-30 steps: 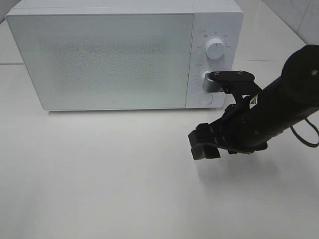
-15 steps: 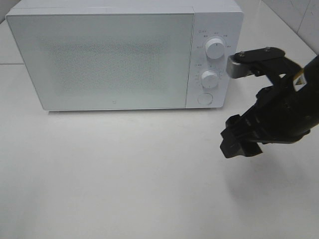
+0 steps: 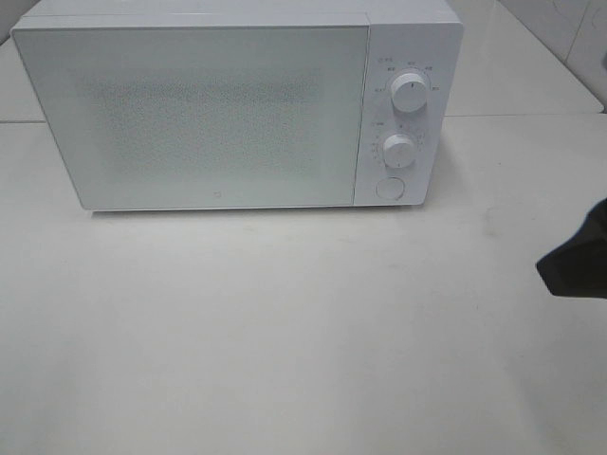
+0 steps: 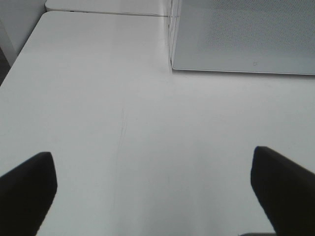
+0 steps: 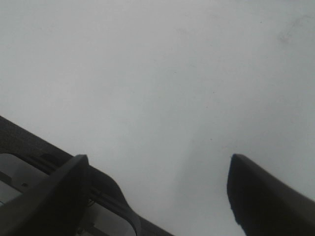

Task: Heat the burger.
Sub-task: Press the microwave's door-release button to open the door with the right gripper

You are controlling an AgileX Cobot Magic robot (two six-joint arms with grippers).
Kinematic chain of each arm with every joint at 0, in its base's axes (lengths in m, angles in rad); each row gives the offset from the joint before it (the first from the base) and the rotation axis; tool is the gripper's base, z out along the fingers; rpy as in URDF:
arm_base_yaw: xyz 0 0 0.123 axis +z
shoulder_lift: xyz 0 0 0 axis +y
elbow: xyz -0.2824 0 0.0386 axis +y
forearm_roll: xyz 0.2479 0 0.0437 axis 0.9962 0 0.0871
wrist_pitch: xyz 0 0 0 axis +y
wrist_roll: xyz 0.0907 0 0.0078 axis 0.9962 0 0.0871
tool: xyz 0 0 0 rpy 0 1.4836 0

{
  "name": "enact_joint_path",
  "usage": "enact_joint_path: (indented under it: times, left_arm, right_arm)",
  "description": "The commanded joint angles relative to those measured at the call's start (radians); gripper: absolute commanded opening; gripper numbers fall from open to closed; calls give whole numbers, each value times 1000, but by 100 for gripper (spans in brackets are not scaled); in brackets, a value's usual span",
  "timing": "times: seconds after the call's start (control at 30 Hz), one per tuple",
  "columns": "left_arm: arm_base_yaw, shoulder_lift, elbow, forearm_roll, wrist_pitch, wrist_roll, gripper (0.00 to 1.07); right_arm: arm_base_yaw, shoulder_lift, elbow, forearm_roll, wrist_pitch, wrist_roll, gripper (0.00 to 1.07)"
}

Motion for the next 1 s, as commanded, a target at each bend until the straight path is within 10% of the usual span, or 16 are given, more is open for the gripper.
enact_joint_path:
  times: [0.03,1.0]
  left_arm:
    - [1,-15,3,-9,-14,0,100]
    - [1,-15,3,-9,-14,0,100]
  right_arm:
    - [-3,-100,46,-7,56,-1,75]
    - [-321,-831,210,-7,180,-50,75]
